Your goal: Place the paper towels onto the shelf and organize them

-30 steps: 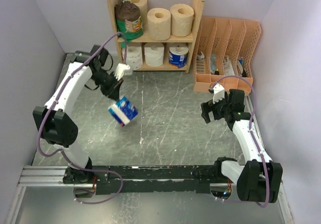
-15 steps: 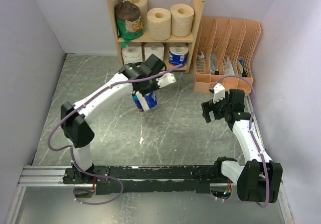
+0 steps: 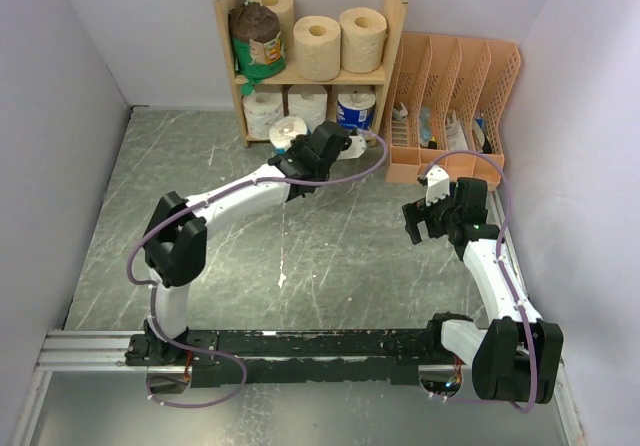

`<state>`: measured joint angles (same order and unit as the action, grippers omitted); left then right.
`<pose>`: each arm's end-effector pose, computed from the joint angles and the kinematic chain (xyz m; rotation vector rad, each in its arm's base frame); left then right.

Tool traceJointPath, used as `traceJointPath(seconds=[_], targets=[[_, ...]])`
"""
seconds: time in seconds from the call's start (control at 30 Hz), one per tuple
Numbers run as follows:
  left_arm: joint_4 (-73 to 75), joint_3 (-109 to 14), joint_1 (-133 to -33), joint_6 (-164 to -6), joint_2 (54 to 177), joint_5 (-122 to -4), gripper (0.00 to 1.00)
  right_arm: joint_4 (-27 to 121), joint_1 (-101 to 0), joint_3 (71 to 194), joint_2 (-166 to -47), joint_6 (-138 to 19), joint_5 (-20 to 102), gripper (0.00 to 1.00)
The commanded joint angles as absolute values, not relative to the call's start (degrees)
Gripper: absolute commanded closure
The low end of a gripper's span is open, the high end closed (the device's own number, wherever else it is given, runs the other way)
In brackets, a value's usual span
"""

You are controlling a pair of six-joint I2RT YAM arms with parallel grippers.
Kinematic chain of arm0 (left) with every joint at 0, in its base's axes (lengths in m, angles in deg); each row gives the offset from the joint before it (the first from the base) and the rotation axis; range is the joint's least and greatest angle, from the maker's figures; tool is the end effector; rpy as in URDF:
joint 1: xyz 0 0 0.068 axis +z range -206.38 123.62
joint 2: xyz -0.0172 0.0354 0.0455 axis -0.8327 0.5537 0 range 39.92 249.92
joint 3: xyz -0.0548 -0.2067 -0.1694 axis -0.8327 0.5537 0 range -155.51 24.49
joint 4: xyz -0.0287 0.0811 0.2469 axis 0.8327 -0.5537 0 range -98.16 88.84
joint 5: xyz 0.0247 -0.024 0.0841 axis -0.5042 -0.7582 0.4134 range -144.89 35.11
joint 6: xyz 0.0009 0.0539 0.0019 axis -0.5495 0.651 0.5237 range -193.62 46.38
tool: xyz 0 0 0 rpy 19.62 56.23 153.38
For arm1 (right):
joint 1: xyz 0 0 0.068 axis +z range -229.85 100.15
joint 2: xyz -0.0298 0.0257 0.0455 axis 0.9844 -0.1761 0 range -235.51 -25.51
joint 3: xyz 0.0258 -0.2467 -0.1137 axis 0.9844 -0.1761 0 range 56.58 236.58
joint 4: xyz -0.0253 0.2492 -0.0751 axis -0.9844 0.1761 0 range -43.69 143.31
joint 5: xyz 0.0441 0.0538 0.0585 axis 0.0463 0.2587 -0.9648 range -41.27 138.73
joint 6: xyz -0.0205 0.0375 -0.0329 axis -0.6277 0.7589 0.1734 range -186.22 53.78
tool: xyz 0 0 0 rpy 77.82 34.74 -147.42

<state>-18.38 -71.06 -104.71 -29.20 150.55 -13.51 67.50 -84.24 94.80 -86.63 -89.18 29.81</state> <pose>0.3169 -0.3207 0.3010 1.1695 1.6941 0.7228 0.2192 -0.0053 0.2297 -0.5286 2.2315 0.1412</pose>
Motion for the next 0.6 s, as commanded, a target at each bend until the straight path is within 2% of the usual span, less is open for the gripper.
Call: traceJointPath(seconds=[0.0,0.37,0.47,0.57], targets=[[-4.4,-71.4,-105.6,-21.9,153.2,-9.1,0.93,66.3,-84.1,94.3,-87.0,-89.4,30.5,0.0],[17.5,-71.1,-105.3,-3.7,161.5,-6.9,0.93,66.3,-84.5,94.4,-86.5,-89.5,31.2,0.0],[18.2,-72.5,-104.9,-2.3,163.2,-7.1,0.93,66.4,-84.7,94.4,-86.4,-89.5,31.0,0.0],[11.4,-73.6,-105.4,-7.1,163.0,-7.7,0.93,66.4,-84.7,94.3,-86.3,-89.4,31.0,0.0]])
